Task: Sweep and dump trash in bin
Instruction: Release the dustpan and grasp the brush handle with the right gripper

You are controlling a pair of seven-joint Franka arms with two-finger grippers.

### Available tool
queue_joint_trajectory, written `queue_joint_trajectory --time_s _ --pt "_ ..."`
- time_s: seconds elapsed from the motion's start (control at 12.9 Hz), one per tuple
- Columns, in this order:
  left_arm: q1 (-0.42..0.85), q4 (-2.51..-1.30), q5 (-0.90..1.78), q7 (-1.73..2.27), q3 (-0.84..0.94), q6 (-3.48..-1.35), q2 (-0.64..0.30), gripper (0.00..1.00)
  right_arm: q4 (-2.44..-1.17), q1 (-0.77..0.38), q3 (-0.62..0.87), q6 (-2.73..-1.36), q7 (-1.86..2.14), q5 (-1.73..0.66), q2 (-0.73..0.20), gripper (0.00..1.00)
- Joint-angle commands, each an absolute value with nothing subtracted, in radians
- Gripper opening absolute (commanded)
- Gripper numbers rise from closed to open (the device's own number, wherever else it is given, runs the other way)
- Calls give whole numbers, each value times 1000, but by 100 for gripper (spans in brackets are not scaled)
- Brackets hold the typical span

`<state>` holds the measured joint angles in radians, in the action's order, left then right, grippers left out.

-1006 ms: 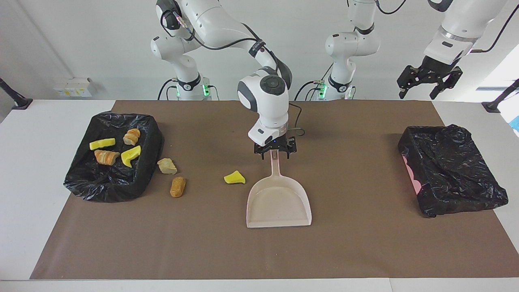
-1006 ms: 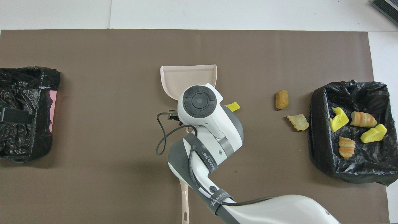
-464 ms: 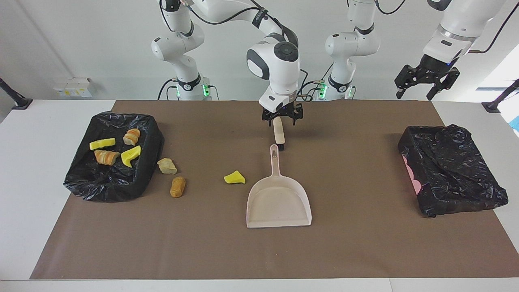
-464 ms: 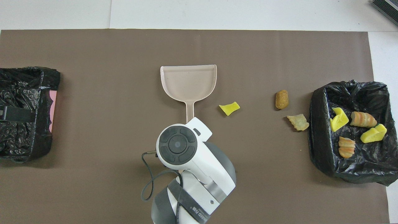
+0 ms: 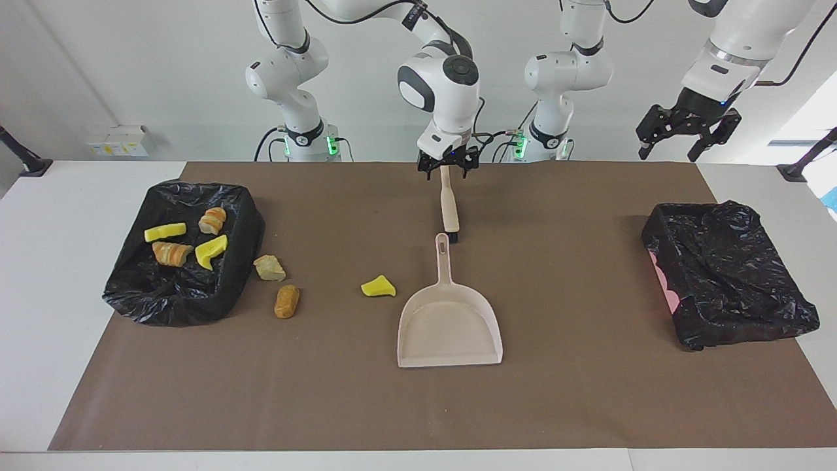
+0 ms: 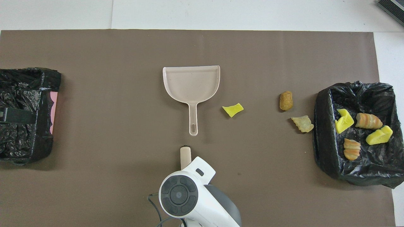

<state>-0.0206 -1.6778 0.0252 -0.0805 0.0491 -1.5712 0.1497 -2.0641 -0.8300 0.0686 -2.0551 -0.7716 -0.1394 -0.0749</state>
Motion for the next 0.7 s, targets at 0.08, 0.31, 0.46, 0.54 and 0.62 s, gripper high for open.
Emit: queue_joint_trajectory --time_s 0.08,0.31,0.46,0.54,0.62 --pt "-18 -1710 34 -86 48 -1566 184 100 -2210 -868 72 -2199 -788 -189 -32 100" --pt "-23 -1710 34 -87 48 -1565 184 100 -2260 -882 74 -2249 -793 -190 -54 97" --pt "-23 -1710 34 -87 48 -1565 184 100 -2264 -885 74 -2249 -793 -190 -54 72" --pt "-23 -1710 34 -87 48 -1565 184 100 -2263 -885 74 -2247 -787 -190 -54 69" --pt "-25 -1710 34 -87 48 -1565 184 100 -2264 -885 74 -2246 -784 -193 -54 69"
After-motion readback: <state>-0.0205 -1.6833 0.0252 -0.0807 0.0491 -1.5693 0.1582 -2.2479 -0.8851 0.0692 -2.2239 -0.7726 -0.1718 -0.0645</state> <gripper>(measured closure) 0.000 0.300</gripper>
